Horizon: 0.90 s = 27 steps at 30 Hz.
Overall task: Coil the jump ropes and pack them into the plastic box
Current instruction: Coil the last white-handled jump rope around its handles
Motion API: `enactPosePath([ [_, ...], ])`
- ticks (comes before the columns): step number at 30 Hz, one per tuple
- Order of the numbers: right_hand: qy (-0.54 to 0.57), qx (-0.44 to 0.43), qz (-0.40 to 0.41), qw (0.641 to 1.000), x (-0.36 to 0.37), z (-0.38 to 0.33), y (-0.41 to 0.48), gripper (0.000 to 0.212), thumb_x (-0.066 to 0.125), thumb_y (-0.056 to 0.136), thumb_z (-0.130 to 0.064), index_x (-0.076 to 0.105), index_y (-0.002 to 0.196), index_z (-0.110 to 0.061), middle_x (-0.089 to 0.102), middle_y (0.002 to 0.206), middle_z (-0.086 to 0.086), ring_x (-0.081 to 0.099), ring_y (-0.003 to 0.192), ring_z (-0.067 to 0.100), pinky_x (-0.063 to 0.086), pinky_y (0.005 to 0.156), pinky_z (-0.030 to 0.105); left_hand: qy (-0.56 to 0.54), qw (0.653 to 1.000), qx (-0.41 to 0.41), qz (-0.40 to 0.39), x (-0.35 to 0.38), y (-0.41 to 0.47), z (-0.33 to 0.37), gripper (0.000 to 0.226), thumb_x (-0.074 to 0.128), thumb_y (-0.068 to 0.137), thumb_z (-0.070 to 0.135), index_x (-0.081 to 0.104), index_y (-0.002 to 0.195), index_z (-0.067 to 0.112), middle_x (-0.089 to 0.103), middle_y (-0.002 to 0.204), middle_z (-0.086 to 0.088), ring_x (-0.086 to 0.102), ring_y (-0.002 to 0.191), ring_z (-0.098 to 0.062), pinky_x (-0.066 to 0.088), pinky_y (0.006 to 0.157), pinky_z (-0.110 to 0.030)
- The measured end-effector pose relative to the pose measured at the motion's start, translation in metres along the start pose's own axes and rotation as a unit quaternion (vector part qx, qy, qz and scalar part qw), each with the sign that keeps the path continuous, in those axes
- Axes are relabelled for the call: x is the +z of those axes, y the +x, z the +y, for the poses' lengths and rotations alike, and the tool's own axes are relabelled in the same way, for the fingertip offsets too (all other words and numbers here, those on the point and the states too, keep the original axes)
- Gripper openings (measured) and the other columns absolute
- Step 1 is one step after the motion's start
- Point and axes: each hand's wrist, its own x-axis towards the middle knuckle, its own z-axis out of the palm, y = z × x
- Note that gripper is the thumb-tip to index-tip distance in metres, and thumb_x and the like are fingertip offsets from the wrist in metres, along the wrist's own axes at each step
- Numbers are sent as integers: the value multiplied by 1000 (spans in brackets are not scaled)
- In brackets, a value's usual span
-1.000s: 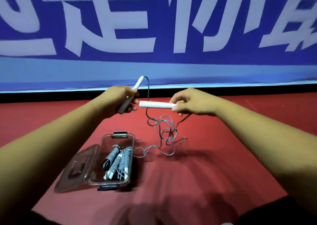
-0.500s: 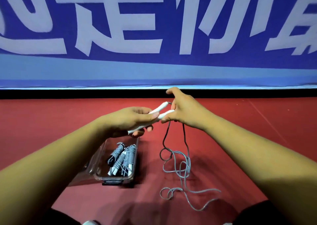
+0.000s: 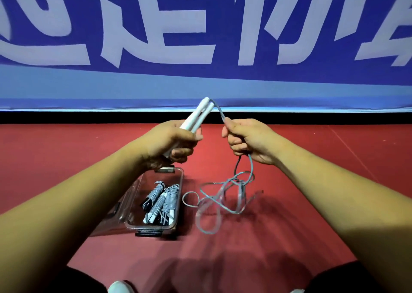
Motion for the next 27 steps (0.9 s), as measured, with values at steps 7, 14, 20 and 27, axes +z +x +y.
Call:
enactPosePath([
  [7,-198,-19,12,980,-6,13,1,28,51,101,-24,48,75,-12,42,50,-5,48,43,14,42,50,27,-86,983,91,135,-8,4,8,19,49,90,0,43,81,15,29,51,5,23,33,-4,15,38,-15],
  [14,-245,47,-12,968,13,31,-3,23,45,103,-16,53,82,-8,51,61,8,56,47,19,43,48,26,-176,937,92,286,-13,22,-5,16,47,98,5,47,85,13,48,61,-3,52,54,-14,47,51,-22],
  [20,-169,54,-127,976,53,22,-11,23,44,103,-13,57,87,-4,37,58,5,34,37,7,30,40,17,-192,969,63,139,1,21,-4,9,42,100,8,50,104,8,69,92,-14,70,84,-28,59,75,-38],
  [27,-254,71,-74,962,31,43,-2,15,58,94,-6,59,79,-7,64,68,10,61,63,19,47,61,23,-244,913,115,305,-40,28,6,27,28,90,-9,35,84,17,42,62,-1,28,38,-7,26,40,-17],
])
